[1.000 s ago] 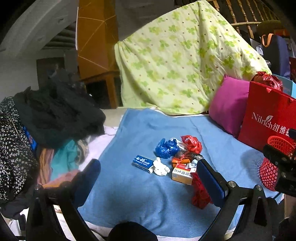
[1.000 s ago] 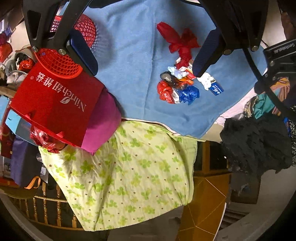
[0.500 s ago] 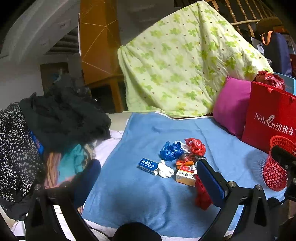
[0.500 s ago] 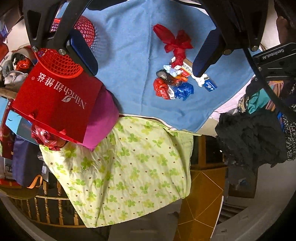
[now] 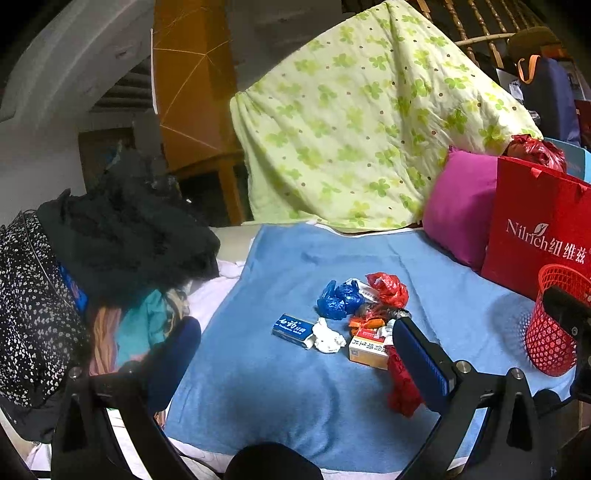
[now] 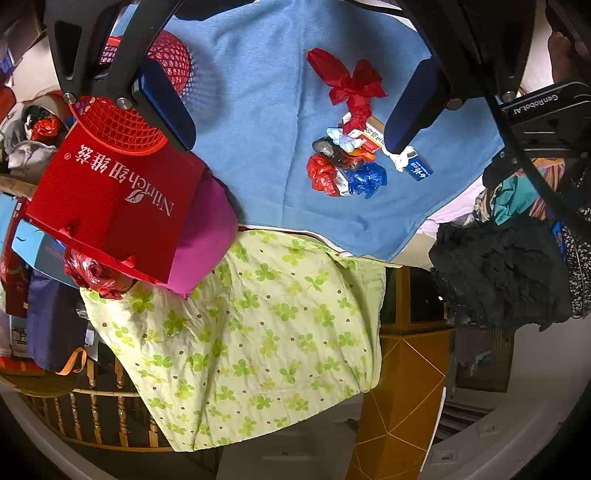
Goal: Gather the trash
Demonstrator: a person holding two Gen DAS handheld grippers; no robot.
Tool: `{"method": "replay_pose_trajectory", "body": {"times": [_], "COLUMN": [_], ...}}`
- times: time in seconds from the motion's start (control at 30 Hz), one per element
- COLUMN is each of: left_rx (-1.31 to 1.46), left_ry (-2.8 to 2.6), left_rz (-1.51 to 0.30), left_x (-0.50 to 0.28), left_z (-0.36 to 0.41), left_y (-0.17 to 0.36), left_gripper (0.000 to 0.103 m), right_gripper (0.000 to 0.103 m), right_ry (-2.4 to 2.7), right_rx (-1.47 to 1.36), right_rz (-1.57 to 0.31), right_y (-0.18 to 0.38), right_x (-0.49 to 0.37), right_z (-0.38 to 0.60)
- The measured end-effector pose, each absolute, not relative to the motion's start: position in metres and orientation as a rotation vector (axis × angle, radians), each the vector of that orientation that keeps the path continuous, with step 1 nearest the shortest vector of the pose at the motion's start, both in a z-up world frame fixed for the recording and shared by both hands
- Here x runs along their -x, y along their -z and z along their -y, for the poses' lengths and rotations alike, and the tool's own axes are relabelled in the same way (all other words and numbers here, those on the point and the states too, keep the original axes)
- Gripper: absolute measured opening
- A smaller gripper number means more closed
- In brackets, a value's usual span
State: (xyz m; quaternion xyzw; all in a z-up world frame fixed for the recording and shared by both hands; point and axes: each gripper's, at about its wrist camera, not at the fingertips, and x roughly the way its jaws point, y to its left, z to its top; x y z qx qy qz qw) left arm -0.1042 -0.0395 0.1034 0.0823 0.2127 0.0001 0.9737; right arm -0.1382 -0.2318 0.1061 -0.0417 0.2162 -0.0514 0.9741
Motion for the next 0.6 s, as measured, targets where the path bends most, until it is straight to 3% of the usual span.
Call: {"method": "replay_pose_trajectory", "body": {"times": [0.6], "left_rx": [-0.195], "left_ry": [-0.053], "left_rz": [-0.448], "left_x": [0.094], "left_z": [0.035], "left_y": [-0.096], "left_gripper": [0.103], "right_gripper": [0.103], "right_ry": [-0.006], "right_rx": [-0.056], "right_rz": [-0.407], "right_y": [-0.100], "right_x": [0.134], "right_z": [0.241]}}
